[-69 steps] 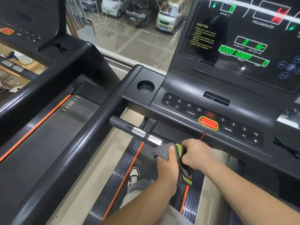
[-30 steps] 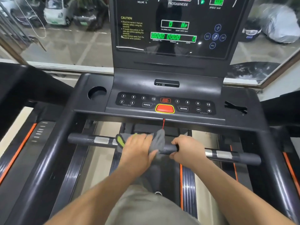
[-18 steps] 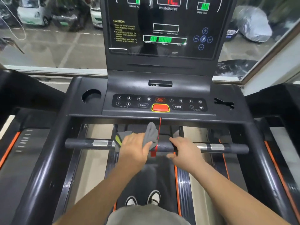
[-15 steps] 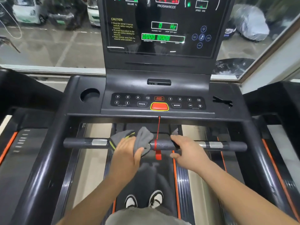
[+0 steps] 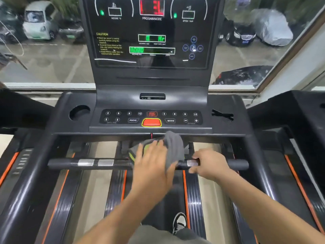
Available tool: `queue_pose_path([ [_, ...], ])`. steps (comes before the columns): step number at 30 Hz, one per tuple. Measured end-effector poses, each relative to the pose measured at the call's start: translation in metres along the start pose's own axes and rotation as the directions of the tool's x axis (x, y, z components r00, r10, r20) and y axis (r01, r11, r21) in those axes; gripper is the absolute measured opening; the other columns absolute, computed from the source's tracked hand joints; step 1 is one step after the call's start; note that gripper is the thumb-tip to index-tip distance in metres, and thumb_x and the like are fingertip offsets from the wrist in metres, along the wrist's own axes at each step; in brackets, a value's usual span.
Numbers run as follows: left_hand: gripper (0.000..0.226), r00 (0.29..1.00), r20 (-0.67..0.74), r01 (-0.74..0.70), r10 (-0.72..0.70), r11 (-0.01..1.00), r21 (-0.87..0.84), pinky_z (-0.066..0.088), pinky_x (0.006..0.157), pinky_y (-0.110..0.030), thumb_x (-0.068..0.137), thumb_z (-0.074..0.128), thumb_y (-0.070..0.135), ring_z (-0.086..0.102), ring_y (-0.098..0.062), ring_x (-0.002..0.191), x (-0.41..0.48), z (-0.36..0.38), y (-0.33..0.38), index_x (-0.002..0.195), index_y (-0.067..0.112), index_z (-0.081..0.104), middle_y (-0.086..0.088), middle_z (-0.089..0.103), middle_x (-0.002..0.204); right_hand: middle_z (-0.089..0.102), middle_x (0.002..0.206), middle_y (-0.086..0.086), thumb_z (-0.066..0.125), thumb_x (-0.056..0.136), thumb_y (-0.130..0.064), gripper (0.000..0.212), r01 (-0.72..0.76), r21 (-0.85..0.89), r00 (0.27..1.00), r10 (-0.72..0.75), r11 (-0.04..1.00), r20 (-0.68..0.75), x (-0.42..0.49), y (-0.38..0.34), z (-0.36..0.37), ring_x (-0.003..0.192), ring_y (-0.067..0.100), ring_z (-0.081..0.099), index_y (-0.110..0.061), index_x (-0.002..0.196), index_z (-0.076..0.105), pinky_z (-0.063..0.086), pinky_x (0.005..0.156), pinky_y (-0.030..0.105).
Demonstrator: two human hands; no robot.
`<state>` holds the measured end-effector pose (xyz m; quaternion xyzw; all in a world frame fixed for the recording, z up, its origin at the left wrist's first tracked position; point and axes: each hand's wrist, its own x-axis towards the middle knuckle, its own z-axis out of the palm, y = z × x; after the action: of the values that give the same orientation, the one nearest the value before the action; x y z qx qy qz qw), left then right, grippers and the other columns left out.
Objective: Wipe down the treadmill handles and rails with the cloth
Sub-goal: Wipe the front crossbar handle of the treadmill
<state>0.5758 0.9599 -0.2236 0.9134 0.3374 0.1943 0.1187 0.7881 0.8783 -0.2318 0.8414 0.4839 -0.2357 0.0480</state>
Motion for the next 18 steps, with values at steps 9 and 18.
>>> queue_pose_path([
  [9, 0.059, 0.914, 0.382, 0.004, -0.136, 0.945, 0.326, 0.038, 0.102, -0.054, 0.094, 0.041, 0.063, 0.054, -0.035, 0.111, 0.009, 0.075, 0.018, 0.138, 0.024, 0.052, -0.007, 0.061, 0.123, 0.048, 0.083, -0.008, 0.061, 0.084, -0.038, 0.022, 0.175, -0.07, 0.984, -0.177, 0.982, -0.022, 0.013, 0.015, 0.005, 0.081, 0.019, 0.055, -0.027, 0.075, 0.044, 0.038, 0.067, 0.027],
  [18, 0.06, 0.696, 0.611, 0.258, -0.378, 0.925, 0.279, 0.044, 0.092, -0.044, 0.102, 0.024, 0.057, 0.062, -0.035, 0.118, 0.084, 0.082, 0.021, 0.122, 0.017, 0.065, -0.012, 0.068, 0.127, 0.05, 0.082, -0.009, 0.066, 0.081, -0.056, 0.034, 0.22, -0.077, 0.975, -0.222, 0.973, -0.018, 0.024, 0.017, 0.008, 0.089, 0.021, 0.061, -0.027, 0.076, 0.048, 0.042, 0.068, 0.028],
])
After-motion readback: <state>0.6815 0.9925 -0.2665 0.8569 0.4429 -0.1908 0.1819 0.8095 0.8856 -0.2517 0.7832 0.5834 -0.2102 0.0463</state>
